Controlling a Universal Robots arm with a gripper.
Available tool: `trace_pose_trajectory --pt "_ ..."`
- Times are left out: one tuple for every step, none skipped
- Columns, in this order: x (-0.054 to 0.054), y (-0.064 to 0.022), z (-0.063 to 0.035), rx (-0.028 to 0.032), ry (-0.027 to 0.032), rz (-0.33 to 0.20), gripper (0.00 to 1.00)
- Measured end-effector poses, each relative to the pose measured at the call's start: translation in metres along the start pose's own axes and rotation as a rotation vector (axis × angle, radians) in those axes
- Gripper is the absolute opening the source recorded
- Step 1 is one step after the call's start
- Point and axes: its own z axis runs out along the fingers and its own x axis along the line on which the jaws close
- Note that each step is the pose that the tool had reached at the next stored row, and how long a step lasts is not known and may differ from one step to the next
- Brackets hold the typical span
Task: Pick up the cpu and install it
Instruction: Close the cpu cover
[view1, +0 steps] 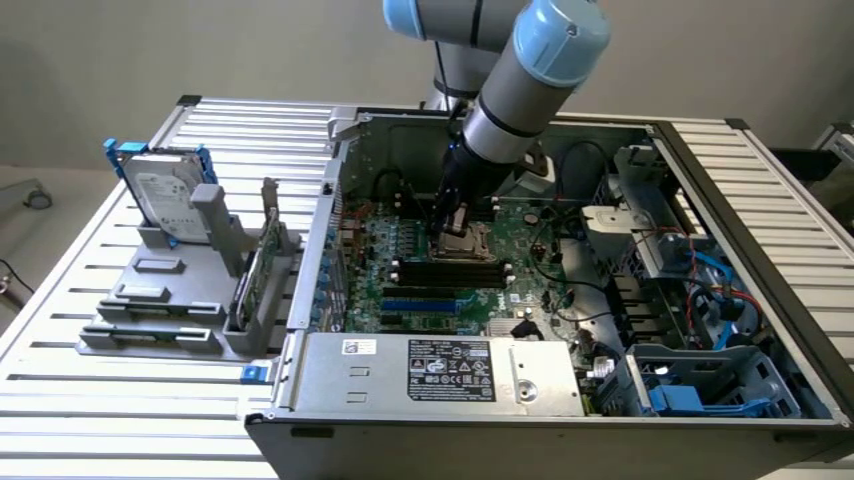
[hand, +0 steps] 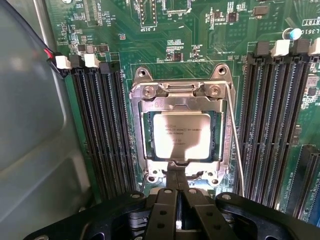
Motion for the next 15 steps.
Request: trace_pose_trajectory --pt "-0.0001 0.0002 0.0006 -0.0004 -0.0001 0.0 0.11" --pt "-0.0001 0.0002 0.001 -0.0008 -0.0001 0.0 0.11" --pt "-0.0001 0.0002 0.0011 -0.0009 -0.0001 0.0 0.11" --pt "-0.0002 0.0001 0.001 -0.0009 -0.0002 0.0 0.11" --pt "-0.0001 0.0 0.0011 -0.0009 -0.0002 0.0 0.11" --pt "0.0 -0.0001 0.001 -0.0009 -0.0001 0.0 0.11" --pt "0.0 -0.0005 0.0003 -0.001 0.0 0.0 0.11" --pt "0.0002 -0.0009 -0.0006 -0.001 0.0001 0.0 0.11" --pt "0.0003 -0.0015 -0.0017 -0.001 0.0 0.0 0.11" --pt "0.0004 -0.0021 -0.0025 -0.001 0.0001 0.0 0.11" --pt "0.0005 -0.0027 -0.0031 -0.001 0.0 0.0 0.11" --pt "0.0005 -0.0034 -0.0033 -0.001 0.0 0.0 0.11" --pt "0.0003 -0.0044 -0.0034 -0.001 0.0001 0.0 0.11" --pt "0.0001 -0.0058 -0.0032 -0.0009 0.0002 0.0 0.11" --pt "-0.0002 -0.0077 -0.0029 -0.001 0.0001 0.0 0.11"
